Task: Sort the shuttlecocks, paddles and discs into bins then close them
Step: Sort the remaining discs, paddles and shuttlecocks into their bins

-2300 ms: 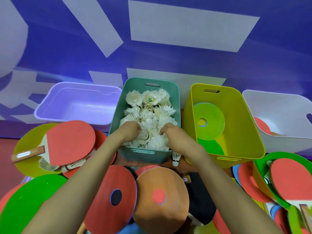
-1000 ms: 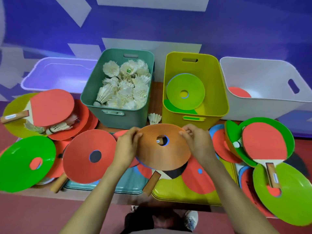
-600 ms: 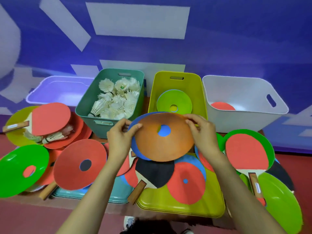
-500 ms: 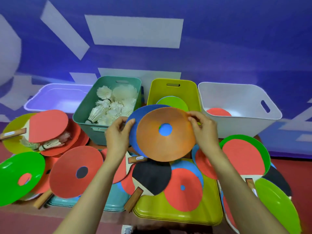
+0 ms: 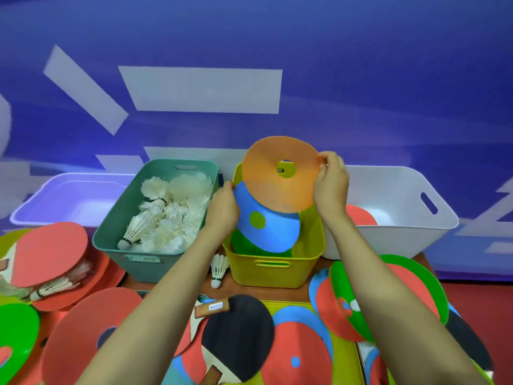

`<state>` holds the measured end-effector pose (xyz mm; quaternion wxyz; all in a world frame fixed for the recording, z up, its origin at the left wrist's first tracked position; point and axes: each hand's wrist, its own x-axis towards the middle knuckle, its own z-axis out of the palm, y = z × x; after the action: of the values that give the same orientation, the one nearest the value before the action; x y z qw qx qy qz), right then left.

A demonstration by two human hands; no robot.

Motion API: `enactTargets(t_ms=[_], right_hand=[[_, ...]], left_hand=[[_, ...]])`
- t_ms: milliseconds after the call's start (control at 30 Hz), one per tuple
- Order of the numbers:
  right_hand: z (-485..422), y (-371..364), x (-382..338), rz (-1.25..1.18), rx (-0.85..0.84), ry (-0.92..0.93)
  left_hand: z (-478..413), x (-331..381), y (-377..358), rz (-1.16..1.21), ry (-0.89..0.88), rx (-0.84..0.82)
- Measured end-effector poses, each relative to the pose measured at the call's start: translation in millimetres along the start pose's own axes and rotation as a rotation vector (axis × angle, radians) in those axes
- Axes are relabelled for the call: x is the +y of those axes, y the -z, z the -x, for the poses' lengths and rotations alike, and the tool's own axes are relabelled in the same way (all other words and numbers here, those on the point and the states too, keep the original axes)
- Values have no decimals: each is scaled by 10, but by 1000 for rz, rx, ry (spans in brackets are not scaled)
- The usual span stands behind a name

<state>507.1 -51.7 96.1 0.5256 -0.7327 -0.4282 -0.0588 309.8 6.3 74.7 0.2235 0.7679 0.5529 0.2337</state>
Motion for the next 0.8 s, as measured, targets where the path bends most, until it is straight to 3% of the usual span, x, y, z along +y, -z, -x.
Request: enactTargets(t_ms=[133,300,567,667,800], right_hand=[[-209,-377,224,109,-144,-1],[-278,-856,625,278,-413,2],[-257,-1328,942,575,-776,142],[-275,-1408,884,722,-802,183],[-285,-1435,827,745,-785,136]], left_hand=[[-140,105,-286,-296,-23,-289],[-329,-43,-678,-373,-14,-523],[-465,-259,-972,-537,-36,-651],[-478,-276,-1040,-568,-56,-667],[-500,-240,-985,-538,-77,-634]])
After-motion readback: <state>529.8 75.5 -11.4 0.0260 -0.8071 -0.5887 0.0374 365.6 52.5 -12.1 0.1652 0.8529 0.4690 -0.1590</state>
